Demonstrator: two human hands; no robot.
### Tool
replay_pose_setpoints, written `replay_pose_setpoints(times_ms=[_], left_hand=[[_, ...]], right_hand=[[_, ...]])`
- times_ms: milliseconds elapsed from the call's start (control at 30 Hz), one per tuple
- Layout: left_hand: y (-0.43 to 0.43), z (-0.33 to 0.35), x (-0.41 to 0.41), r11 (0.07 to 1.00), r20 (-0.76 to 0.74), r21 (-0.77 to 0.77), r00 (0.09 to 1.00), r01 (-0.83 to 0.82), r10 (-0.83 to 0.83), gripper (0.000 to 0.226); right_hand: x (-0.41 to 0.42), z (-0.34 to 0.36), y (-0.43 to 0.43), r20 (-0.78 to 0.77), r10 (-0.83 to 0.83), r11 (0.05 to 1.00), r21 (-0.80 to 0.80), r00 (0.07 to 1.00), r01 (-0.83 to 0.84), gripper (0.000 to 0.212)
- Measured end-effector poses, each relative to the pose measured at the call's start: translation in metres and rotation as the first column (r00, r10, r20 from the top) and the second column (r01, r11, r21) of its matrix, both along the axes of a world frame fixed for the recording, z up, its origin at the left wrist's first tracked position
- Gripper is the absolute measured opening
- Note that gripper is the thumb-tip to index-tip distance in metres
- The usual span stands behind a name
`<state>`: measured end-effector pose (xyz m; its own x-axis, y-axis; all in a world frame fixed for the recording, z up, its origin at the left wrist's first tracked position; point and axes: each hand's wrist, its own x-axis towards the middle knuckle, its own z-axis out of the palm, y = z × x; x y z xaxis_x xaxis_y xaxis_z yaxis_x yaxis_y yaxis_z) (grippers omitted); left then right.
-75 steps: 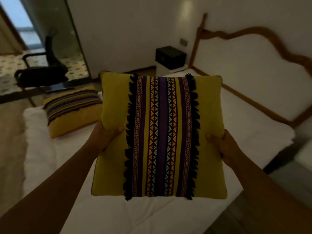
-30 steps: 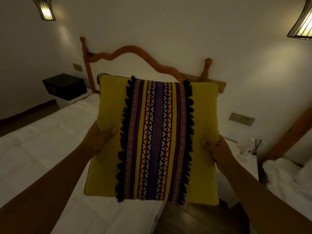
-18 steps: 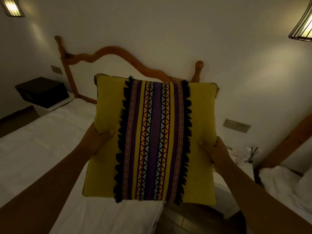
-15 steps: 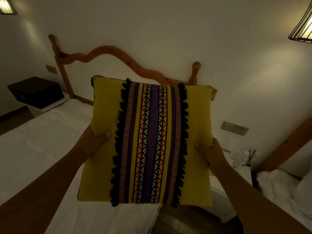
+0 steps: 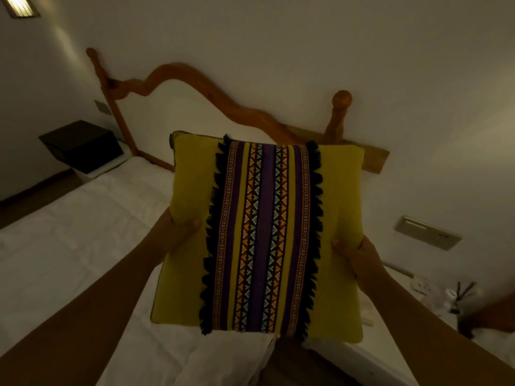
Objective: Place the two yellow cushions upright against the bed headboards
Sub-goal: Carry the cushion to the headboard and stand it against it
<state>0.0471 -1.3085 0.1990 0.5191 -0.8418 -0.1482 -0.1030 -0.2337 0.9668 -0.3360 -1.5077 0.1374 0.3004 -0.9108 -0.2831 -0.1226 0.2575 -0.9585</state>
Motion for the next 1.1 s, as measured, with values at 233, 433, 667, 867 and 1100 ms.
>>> replay_pose_setpoints(times_ms=[233, 433, 667, 867, 1100], left_hand=[[-0.039, -0.01, 0.019, 0.997, -0.061, 0.073, 0.998, -0.025, 0.029, 0.083], [-0.08, -0.039, 0.065, 0.99, -0.096, 0.136, 0.995, -0.021, 0.035, 0.079], [-0.133, -0.087, 0.151, 0.98, -0.141, 0.198, 0.99, 0.025, 0.004, 0.071], [-0.182, -0.13, 0.206, 0.969, -0.157, 0.242, 0.987, 0.058, -0.02, 0.069], [-0.256, -0.176, 0.23, 0.951, -0.159, 0.257, 0.978, 0.171, -0.133, 0.059]], right_hand=[[0.027, -0.021, -0.042, 0.003, 0.033, 0.999, 0.038, 0.999, -0.033, 0.082], [0.067, -0.053, -0.065, -0.027, -0.004, 0.993, 0.12, 1.0, 0.008, 0.082], [0.134, -0.085, -0.087, -0.014, -0.054, 0.981, 0.187, 0.998, 0.055, 0.069], [0.179, -0.12, -0.099, -0.018, -0.077, 0.959, 0.272, 0.997, 0.079, 0.068], [0.199, -0.163, -0.133, -0.059, -0.168, 0.938, 0.299, 0.984, 0.178, 0.071]])
